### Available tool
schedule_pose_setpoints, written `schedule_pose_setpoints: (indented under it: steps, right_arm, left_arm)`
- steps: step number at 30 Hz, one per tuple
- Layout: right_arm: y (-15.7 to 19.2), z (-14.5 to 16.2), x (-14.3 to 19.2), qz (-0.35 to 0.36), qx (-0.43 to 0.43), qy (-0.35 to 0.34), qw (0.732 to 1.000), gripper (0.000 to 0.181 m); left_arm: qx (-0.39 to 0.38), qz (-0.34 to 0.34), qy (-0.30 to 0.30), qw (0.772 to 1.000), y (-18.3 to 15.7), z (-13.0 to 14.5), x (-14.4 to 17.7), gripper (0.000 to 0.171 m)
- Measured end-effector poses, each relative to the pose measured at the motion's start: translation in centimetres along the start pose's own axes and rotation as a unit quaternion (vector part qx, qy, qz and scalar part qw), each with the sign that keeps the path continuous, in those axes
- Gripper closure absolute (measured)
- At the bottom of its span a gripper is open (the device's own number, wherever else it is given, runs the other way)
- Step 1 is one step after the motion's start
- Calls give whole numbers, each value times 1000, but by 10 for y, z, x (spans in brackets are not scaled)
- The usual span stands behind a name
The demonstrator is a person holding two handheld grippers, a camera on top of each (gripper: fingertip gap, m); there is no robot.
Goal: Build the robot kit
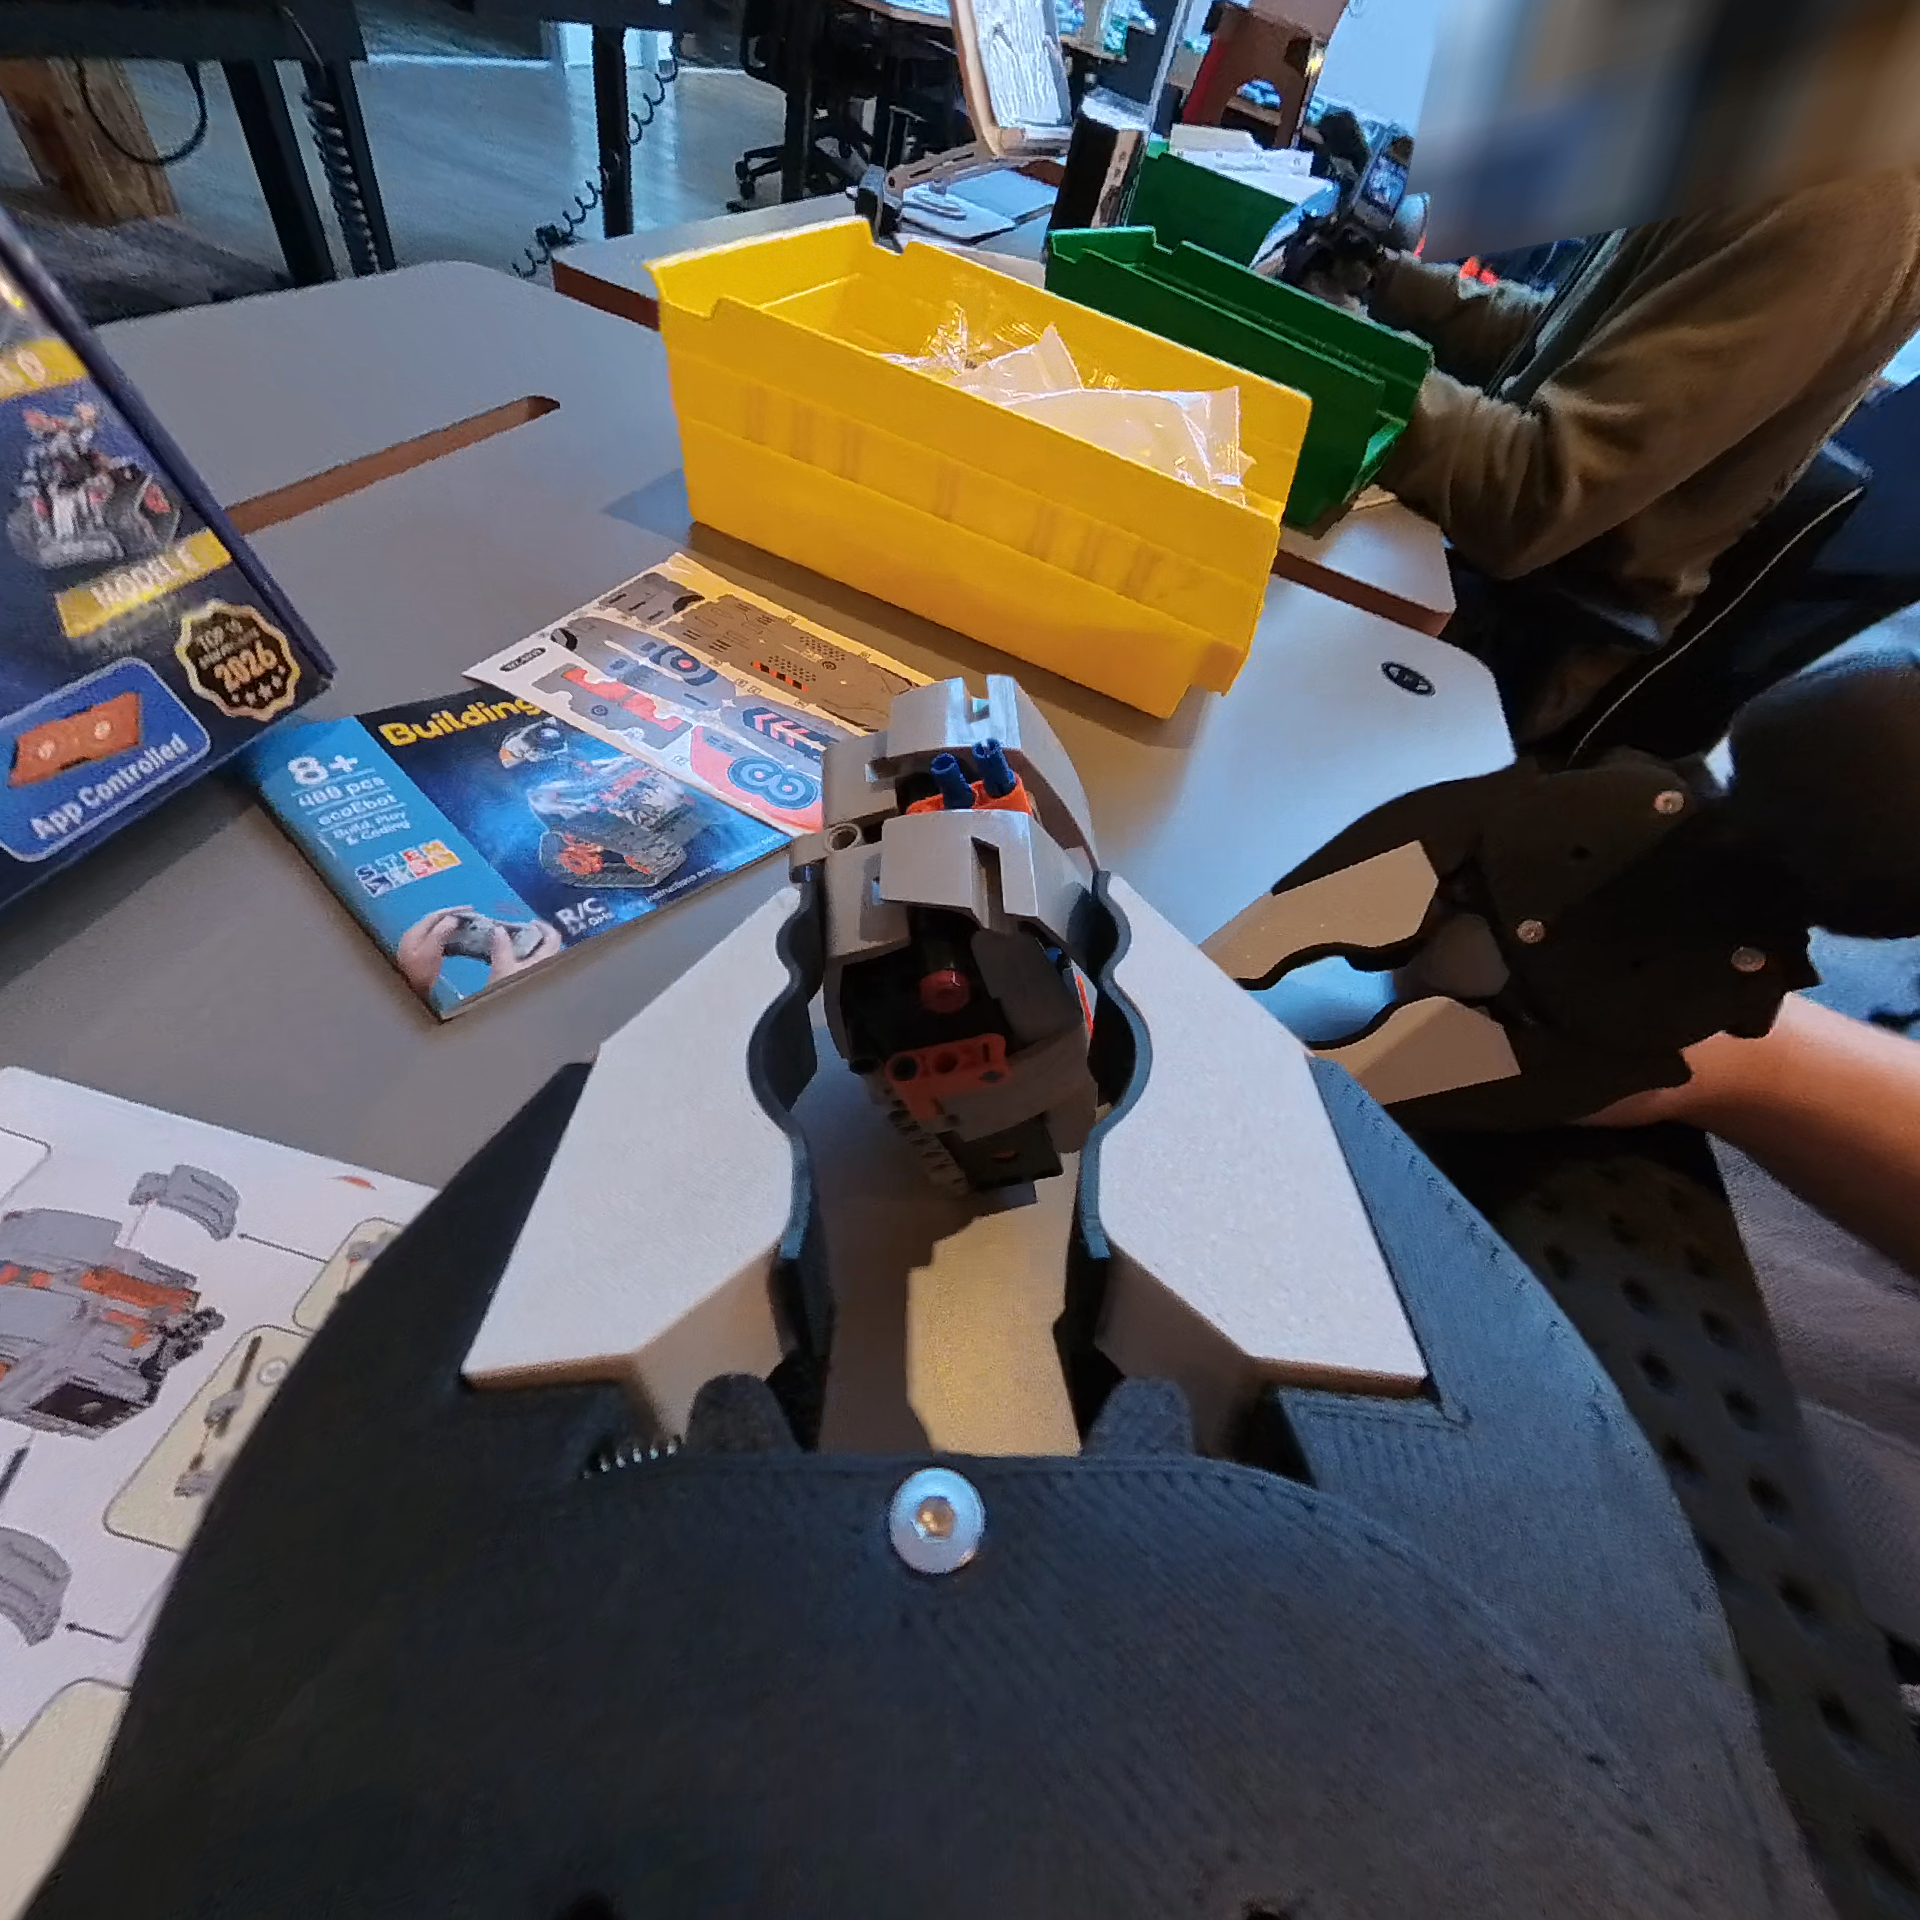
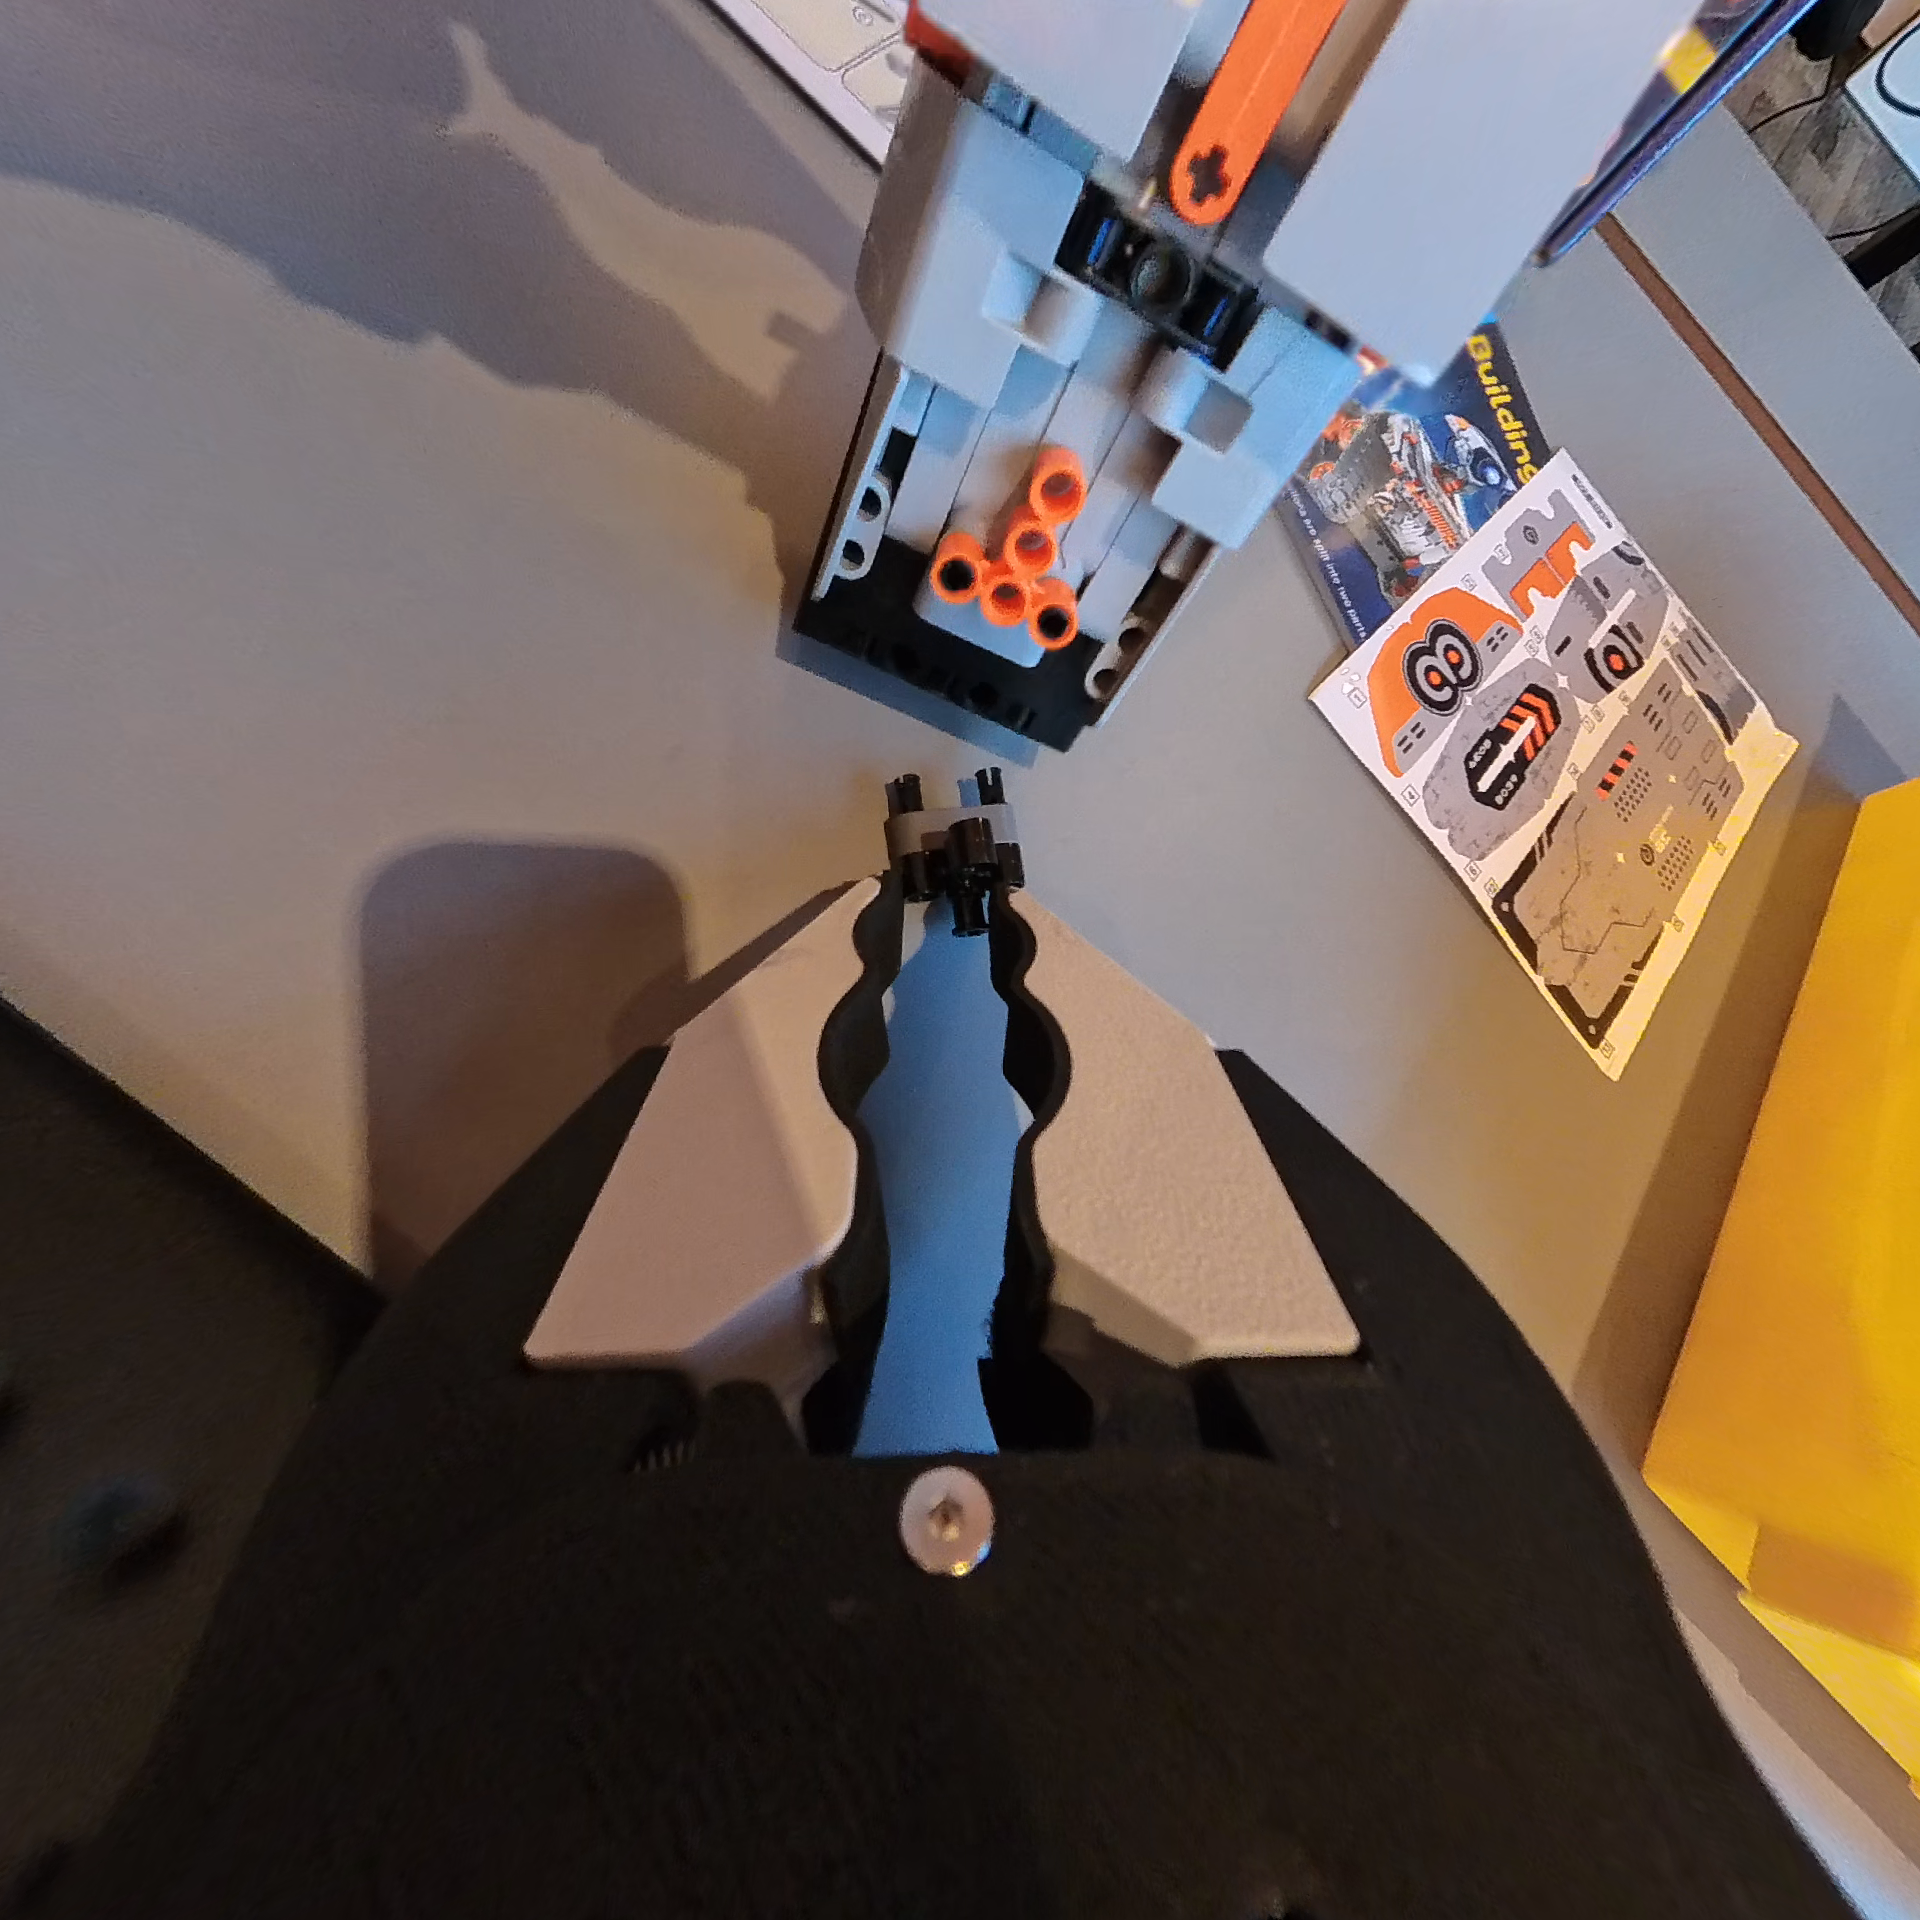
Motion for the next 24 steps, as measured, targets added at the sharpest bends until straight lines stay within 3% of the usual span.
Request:
schedule_pose_setpoints:
  steps: [10,24]
  right_arm:
    - [0,0,1,14,16,4,1000,167]
    - [0,-17,9,-15,-24,-36,999,167]
  left_arm:
    - [139,42,-17,989,35,-2,10,124]
    - [225,78,-37,971,54,-4,16,127]
Point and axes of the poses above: each gripper's, where its closed fingertips meet, x back along the fingers, z out of its underside, y = z × x across the jaws, the point moved 1 cm from there along x, back along the fingers, and after that the axes turned 10 degrees about x, right-handed, at the moved point
